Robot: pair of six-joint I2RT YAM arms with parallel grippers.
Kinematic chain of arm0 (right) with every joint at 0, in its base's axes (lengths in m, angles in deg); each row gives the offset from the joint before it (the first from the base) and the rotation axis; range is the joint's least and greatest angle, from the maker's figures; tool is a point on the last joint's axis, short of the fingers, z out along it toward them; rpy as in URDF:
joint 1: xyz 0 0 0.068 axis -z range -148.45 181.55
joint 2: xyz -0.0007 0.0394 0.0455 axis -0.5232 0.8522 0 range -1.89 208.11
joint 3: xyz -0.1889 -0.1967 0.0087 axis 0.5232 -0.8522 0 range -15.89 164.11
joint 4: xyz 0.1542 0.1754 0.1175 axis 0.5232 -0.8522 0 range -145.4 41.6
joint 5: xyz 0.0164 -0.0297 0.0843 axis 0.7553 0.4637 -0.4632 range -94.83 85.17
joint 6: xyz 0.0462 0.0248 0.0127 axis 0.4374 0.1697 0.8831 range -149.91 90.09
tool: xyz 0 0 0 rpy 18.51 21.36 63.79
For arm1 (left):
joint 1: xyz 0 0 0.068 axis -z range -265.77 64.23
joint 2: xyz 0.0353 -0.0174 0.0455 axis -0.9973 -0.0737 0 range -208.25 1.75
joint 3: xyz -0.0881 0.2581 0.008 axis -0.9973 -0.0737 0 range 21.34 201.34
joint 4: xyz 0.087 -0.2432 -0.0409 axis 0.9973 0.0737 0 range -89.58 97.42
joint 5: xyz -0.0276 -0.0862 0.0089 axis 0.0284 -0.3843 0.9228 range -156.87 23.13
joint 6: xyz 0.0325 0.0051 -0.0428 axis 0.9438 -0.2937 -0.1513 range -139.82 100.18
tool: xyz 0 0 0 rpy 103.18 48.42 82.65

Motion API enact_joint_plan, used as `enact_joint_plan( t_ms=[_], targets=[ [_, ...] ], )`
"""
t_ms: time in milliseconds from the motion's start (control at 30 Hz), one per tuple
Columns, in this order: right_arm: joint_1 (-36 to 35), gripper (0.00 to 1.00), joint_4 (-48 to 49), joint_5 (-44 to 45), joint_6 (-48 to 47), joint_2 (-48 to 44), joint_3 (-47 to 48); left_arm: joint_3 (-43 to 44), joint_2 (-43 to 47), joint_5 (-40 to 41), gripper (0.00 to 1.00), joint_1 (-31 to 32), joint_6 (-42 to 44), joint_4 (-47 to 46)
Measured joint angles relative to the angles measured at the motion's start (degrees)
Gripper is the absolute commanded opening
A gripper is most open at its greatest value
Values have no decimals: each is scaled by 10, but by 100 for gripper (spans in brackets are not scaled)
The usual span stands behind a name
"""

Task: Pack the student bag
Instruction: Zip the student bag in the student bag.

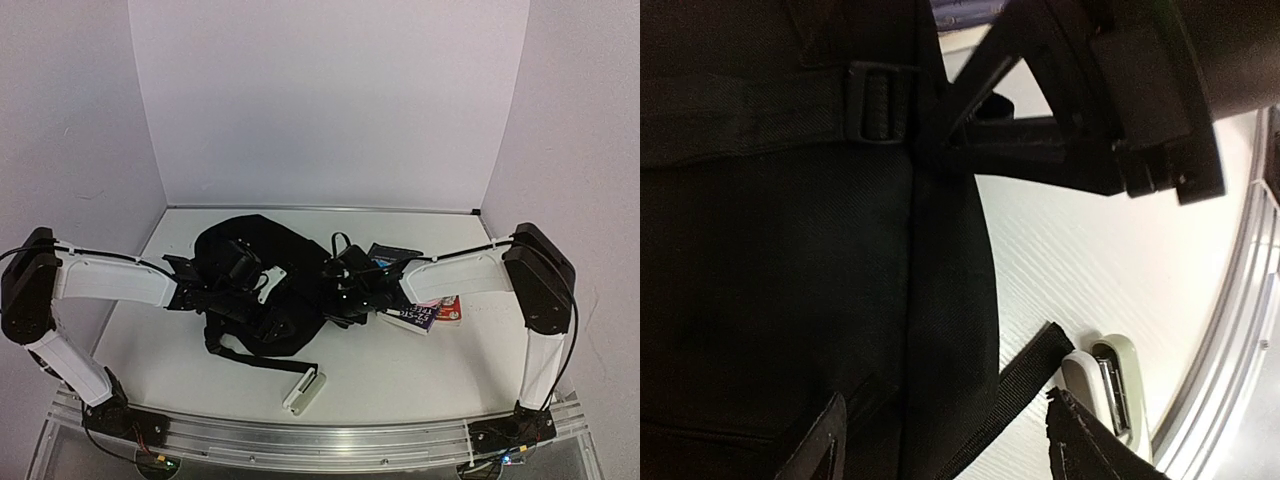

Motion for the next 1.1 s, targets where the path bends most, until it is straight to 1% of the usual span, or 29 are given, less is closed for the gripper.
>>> enact_joint_plan(
  t_ms=[133,333,533,633,667,767,833,967,1100],
  targets=[
    [1,19,3,-1,0,3,0,5,-20,43,65,24,16,4],
    [1,18,7,-3,0,7,0,5,-22,112,52,38,30,6],
    [2,18,8,-7,0,7,0,5,-38,158,49,38,41,7],
    [3,17,8,-8,0,7,0,5,-43,166,39,39,48,9],
    [3,18,8,-8,0,7,0,5,-44,168,32,39,50,11],
    [3,24,9,-9,1,7,0,5,-48,179,10,39,51,12],
    [3,31,9,-9,2,7,0,5,-50,186,1,39,50,12],
    [3,42,12,-15,4,7,0,5,-51,196,0,39,35,11],
    [3,44,19,-26,10,7,-8,4,-44,200,0,39,8,10]
  ],
)
